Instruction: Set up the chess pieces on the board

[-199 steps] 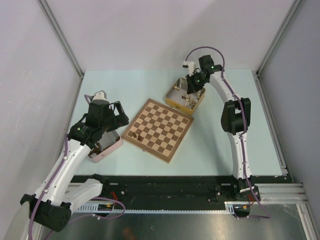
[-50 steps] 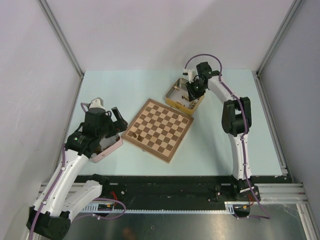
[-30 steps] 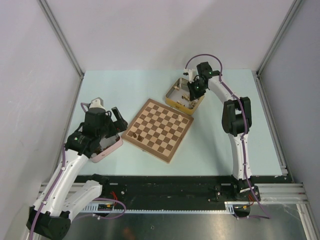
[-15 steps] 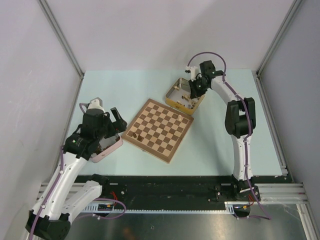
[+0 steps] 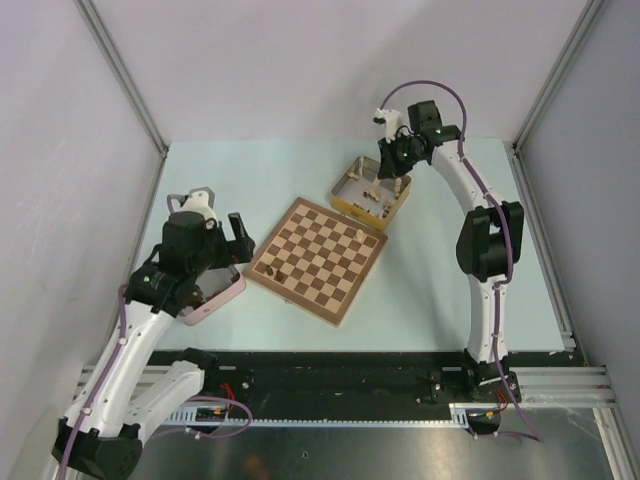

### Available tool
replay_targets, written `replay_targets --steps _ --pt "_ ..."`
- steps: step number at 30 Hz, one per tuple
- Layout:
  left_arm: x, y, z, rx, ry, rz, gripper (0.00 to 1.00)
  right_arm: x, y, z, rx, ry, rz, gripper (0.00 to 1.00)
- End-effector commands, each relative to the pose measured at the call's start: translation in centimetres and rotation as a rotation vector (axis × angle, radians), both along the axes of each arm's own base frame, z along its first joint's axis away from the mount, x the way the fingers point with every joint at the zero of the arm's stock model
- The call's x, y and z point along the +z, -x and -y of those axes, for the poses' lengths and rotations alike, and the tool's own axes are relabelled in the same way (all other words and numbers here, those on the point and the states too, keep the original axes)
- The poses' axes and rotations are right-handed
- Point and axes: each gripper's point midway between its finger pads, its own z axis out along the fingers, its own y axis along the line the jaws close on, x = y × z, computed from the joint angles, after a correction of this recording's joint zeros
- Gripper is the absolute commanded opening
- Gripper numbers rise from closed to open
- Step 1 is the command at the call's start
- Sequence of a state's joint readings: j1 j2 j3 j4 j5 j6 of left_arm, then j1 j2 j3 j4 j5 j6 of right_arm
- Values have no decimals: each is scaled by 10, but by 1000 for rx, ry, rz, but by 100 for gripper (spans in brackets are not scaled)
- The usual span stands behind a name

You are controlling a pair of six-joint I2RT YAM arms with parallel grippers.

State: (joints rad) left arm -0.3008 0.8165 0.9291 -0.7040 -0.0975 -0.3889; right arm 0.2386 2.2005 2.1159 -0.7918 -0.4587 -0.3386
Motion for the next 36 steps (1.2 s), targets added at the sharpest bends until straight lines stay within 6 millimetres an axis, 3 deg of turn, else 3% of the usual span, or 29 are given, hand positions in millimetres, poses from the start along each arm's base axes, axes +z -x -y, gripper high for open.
replay_targets --steps 1,9,11,15,17,23,25,28,29,36 --pt "15 -7 3 -80 -41 93 100 61 15 -25 87 -87 89 0" --pt "5 -6 6 -139 -58 208 100 69 60 -85 256 -61 125 0" --pt "11 -8 9 -152 -53 234 100 72 73 -103 295 -43 140 0" --pt "27 -18 9 -159 -83 281 100 77 81 -125 321 -38 166 0" --pt "29 -24 6 -167 -125 294 100 70 81 -133 328 -37 156 0" --pt "0 -33 3 -161 -173 233 100 51 81 -160 368 -16 161 0" --pt "3 -28 -3 -143 -186 253 100 54 79 -169 379 -21 185 0" --pt "6 -26 -13 -103 -211 281 100 40 76 -179 406 4 188 0" --pt "6 -26 -17 -83 -225 284 100 41 68 -180 399 31 217 0" --pt "4 -26 -24 -53 -252 280 100 32 62 -188 406 8 206 0"
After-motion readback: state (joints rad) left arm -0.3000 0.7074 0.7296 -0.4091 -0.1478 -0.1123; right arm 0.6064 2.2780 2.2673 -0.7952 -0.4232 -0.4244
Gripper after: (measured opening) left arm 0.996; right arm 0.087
